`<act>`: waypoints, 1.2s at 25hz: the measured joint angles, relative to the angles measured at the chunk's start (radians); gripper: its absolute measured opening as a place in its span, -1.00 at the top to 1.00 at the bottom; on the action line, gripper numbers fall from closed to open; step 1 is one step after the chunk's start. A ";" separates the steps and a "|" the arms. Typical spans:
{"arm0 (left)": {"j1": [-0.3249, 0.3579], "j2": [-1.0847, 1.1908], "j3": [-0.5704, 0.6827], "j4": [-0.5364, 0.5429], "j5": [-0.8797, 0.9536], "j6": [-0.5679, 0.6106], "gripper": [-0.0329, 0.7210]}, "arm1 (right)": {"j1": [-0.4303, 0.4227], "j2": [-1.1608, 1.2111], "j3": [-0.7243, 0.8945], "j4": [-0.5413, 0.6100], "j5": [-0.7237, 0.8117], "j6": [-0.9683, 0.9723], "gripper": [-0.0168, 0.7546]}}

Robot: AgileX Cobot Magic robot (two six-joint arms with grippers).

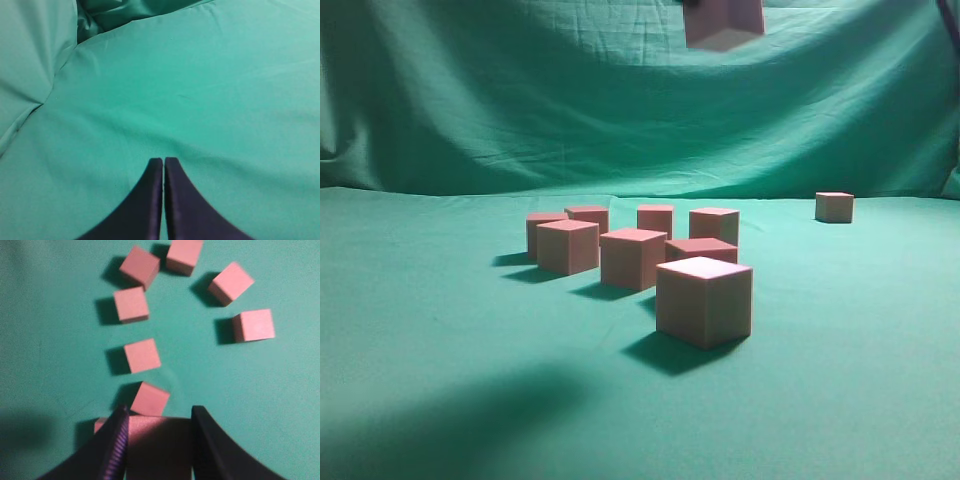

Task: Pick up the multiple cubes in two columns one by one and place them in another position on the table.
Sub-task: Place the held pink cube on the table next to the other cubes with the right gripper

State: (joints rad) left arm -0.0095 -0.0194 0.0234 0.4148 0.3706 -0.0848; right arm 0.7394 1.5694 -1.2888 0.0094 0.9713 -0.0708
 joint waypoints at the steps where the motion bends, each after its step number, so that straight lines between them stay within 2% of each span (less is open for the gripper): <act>1: 0.000 0.000 0.000 0.000 0.000 0.000 0.91 | 0.017 -0.005 0.027 0.014 -0.004 -0.028 0.30; 7: 0.000 0.000 0.000 0.000 0.000 0.000 0.91 | 0.141 0.004 0.130 0.073 -0.057 -0.190 0.30; 13: 0.000 0.000 0.000 0.000 0.000 0.000 0.91 | 0.242 0.104 0.141 0.077 -0.132 -0.316 0.30; 30: 0.000 0.000 0.000 0.000 0.000 0.000 0.91 | 0.255 0.244 0.141 0.061 -0.308 -0.323 0.30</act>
State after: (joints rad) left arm -0.0095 -0.0194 0.0234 0.4148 0.3706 -0.0848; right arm 0.9943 1.8139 -1.1473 0.0707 0.6634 -0.3941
